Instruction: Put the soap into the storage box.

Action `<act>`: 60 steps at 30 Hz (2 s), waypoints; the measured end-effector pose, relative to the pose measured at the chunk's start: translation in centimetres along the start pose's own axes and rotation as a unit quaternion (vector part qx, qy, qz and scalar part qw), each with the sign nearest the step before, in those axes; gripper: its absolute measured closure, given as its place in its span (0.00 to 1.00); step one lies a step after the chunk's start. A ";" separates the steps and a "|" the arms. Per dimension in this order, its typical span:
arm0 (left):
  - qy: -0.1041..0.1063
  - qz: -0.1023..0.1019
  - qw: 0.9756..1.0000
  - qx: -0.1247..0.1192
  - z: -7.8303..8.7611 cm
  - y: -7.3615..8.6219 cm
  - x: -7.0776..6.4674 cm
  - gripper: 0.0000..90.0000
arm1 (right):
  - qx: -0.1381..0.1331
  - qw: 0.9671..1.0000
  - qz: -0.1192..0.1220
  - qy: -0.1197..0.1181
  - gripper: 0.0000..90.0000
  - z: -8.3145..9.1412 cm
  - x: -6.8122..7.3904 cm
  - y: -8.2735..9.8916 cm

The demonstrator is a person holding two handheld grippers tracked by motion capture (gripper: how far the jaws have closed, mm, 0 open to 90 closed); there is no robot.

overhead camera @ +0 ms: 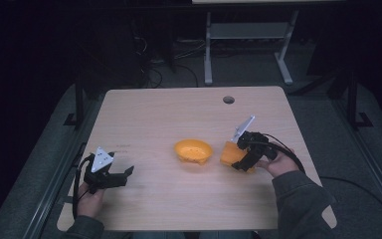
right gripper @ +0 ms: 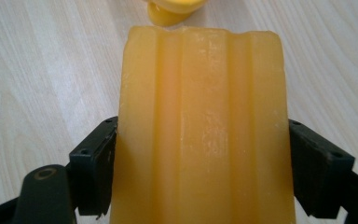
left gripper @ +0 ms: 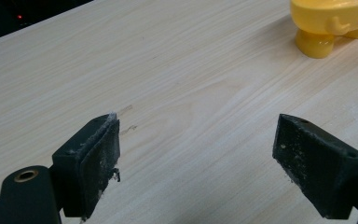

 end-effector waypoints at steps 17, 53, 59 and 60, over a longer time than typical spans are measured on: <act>0.001 0.000 1.000 -0.003 0.0 0.0 0.0 0.16 | -0.007 1.000 0.019 0.000 0.23 0.3 -0.8 -2.4; -0.002 0.003 1.000 -0.004 0.2 -0.1 0.2 0.16 | -0.013 0.998 0.055 -0.005 0.23 -0.1 -2.1 -7.4; -0.002 0.002 1.000 -0.005 0.2 -0.2 0.2 0.16 | -0.020 0.998 0.059 -0.009 0.23 -0.4 -2.3 -8.1; -0.003 0.002 1.000 -0.004 0.2 -0.2 0.2 0.16 | -0.019 0.998 0.057 -0.011 0.23 -0.4 -2.3 -8.1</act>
Point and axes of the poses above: each handheld gripper's, and its own axes: z roughly backward along the jaws, y roughly out of its underside, x roughly to its left, the point moved 9 cm from there along -z, roughly forward along the jaws, and after that the axes turned 15 degrees about z, right-handed, at the moved point
